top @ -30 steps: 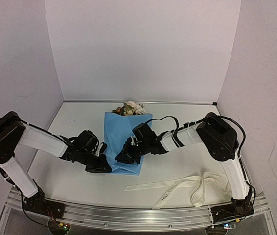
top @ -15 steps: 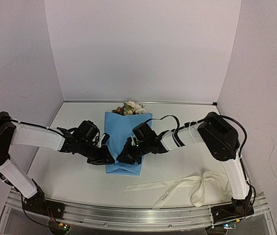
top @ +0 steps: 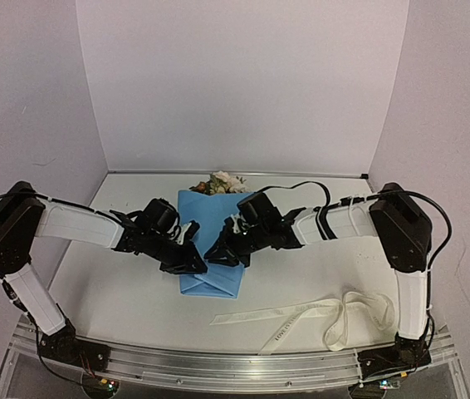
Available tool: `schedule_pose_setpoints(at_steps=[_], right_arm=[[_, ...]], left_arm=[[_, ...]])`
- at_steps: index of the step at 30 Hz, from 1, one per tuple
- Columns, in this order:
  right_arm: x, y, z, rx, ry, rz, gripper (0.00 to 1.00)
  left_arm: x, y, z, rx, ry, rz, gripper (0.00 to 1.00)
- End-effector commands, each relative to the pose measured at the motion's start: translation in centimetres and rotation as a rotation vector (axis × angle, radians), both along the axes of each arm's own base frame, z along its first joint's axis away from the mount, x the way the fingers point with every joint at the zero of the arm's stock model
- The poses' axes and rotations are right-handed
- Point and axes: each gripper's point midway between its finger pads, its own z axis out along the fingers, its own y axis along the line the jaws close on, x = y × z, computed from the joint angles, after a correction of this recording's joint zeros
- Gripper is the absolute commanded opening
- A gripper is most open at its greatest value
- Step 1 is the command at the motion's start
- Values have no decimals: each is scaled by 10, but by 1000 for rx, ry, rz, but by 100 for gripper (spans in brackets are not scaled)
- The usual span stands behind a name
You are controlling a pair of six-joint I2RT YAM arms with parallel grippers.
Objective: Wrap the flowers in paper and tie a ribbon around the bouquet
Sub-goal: Press the fold line of the folded wrapping paper.
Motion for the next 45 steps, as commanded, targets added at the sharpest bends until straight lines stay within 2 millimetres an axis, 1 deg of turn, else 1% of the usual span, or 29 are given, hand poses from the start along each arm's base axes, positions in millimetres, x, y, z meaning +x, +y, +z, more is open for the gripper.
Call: schedule_pose_setpoints(at_steps=[1, 5, 8, 11, 15, 18, 25, 27, 29, 32, 35, 39, 41, 45], right_arm=[[-12, -9, 6, 11, 2, 3, 13], [-27, -14, -3, 1, 18, 10, 13], [-37, -17, -14, -23, 26, 18, 13], [-41, -18, -28, -45, 38, 13, 13], [-49, -15, -43, -66, 52, 21, 13], [-57, -17, -57, -96, 62, 29, 12], [-65, -37, -102, -200, 96, 0, 12], [-65, -42, -110, -216, 109, -21, 12], [-65, -40, -109, -196, 112, -28, 12], [-66, -42, -99, -181, 98, -29, 12], [-65, -42, -75, -142, 60, -21, 12], [-58, -46, -51, -100, 24, -36, 12], [-57, -48, -48, -94, 23, -40, 12], [-54, -49, -52, -63, 46, -67, 12]], left_arm=[[-1, -13, 0, -52, -3, -52, 15], [-4, -6, -21, -5, 35, -35, 14], [-8, 0, -37, 29, 63, -22, 14], [-12, 5, -50, 52, 90, -13, 13], [-13, 7, -59, 72, 106, -4, 13], [-14, 9, -64, 85, 114, 2, 13], [-16, 11, -69, 91, 127, 5, 12], [-17, 12, -71, 95, 131, 5, 12], [-18, 13, -72, 97, 134, 5, 12], [-19, 14, -72, 100, 134, 5, 12], [-19, 15, -71, 101, 132, 3, 12], [-19, 15, -71, 103, 130, 3, 12], [-20, 15, -71, 103, 131, 4, 12], [-21, 15, -71, 104, 132, 2, 12]])
